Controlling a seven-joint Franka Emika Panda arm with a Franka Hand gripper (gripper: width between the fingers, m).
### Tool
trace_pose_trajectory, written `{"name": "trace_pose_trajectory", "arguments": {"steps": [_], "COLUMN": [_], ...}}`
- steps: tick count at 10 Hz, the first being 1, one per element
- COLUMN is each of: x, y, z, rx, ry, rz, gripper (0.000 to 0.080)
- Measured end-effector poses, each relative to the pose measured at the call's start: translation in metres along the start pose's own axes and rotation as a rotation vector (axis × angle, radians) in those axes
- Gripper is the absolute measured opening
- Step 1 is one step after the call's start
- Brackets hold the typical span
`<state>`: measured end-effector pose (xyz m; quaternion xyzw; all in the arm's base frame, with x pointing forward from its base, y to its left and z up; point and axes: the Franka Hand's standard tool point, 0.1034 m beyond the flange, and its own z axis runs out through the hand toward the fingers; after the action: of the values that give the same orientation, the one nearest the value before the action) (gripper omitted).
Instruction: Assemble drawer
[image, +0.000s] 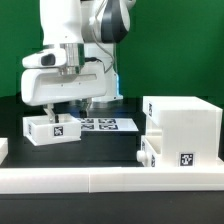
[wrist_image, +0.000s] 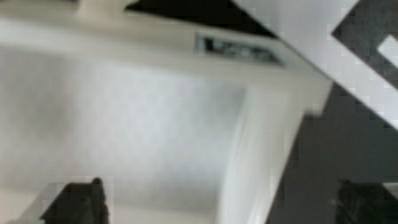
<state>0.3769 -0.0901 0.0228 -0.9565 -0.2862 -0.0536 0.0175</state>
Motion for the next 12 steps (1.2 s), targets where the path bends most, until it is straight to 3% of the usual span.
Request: {"name": "trace_pose_trajectory", "arguments": {"steps": [3, 6, 7, 8, 11, 12], "x": [-0.013, -0.016, -0.016, -0.016, -0.014, -0.013], "y": [-0.006, -0.006, -0.006, -0.006, -0.006, -0.007], "z": [0.015, 0.017, 0.017, 0.017, 0.017, 0.017], "rx": [0.003, 0.005, 0.005, 0.005, 0.005, 0.005], "ry": [-0.001, -0.003, -0.003, -0.003, -0.002, -0.001], "rz": [0.017, 0.025, 0.025, 0.025, 0.022, 0.019], "gripper": [0.0649, 0.0649, 0.0514, 0.0514, 0.0094, 0.0094]}}
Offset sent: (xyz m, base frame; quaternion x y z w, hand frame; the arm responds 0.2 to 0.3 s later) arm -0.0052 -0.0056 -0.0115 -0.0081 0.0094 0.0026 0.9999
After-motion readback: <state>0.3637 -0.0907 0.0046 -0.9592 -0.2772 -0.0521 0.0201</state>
